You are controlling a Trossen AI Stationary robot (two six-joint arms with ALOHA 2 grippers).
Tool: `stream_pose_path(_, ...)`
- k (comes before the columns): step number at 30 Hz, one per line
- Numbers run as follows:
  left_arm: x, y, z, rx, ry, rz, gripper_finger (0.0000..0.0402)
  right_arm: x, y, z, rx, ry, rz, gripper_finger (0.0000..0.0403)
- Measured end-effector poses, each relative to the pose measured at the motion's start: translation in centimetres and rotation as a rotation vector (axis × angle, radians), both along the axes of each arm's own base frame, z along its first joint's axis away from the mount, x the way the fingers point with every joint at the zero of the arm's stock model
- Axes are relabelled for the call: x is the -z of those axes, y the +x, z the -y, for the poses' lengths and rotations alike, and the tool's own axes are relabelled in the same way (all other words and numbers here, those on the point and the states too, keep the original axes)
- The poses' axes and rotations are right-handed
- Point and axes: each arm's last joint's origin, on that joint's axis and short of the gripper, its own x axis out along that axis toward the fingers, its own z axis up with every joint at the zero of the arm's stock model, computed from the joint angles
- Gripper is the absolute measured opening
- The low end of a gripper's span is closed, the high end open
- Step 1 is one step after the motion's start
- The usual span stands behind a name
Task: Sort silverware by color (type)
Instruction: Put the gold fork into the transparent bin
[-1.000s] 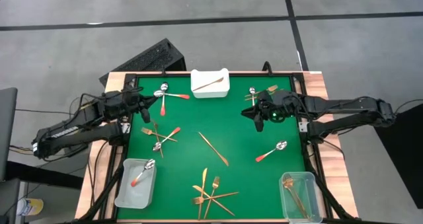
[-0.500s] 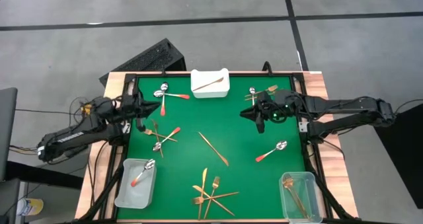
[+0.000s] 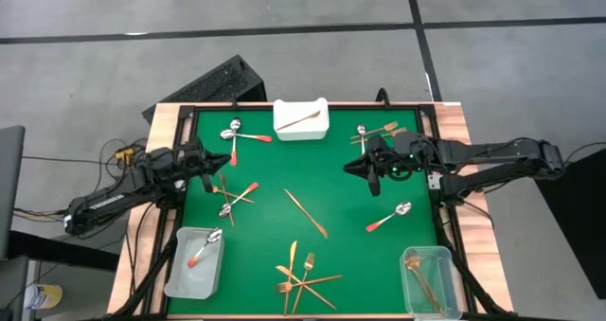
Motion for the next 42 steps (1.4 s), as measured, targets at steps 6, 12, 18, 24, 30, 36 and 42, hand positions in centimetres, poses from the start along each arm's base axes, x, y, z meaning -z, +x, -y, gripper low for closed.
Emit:
stream_pose_path(6,1.3,-0.2,0.1,-0.038,-0.237,-0.059,0.0009,0.0,0.0,0.0,-0.013,-0.046,-0.001,0.0065)
stream_pose_path(12,-0.2,0.1,0.1,0.029,0.011,0.023,0.0009,0.0,0.0,0.4,-0.003,-0.064,-0.002,0.0065)
stream_pose_path(18,-2.9,0.0,0.1,0.025,0.239,0.228,0.0009,0.0,0.0,0.6,0.003,-0.061,-0.002,0.0065)
stream_pose_path(24,-2.7,0.0,0.2,0.07,0.236,0.213,0.0009,0.0,0.0,0.3,-0.004,-0.04,-0.001,0.0065)
stream_pose_path(30,-0.6,0.7,0.0,0.101,0.195,0.236,0.0009,0.0,0.0,0.4,-0.005,-0.044,0.004,0.0065)
stream_pose_path(36,-0.4,0.7,0.0,0.081,0.231,0.291,0.0009,-0.1,0.0,0.4,-0.005,-0.045,0.005,0.0065)
stream_pose_path(42,0.2,0.8,-0.1,0.057,0.203,0.226,0.0009,-0.1,0.0,0.7,0.002,-0.044,0.006,0.0065)
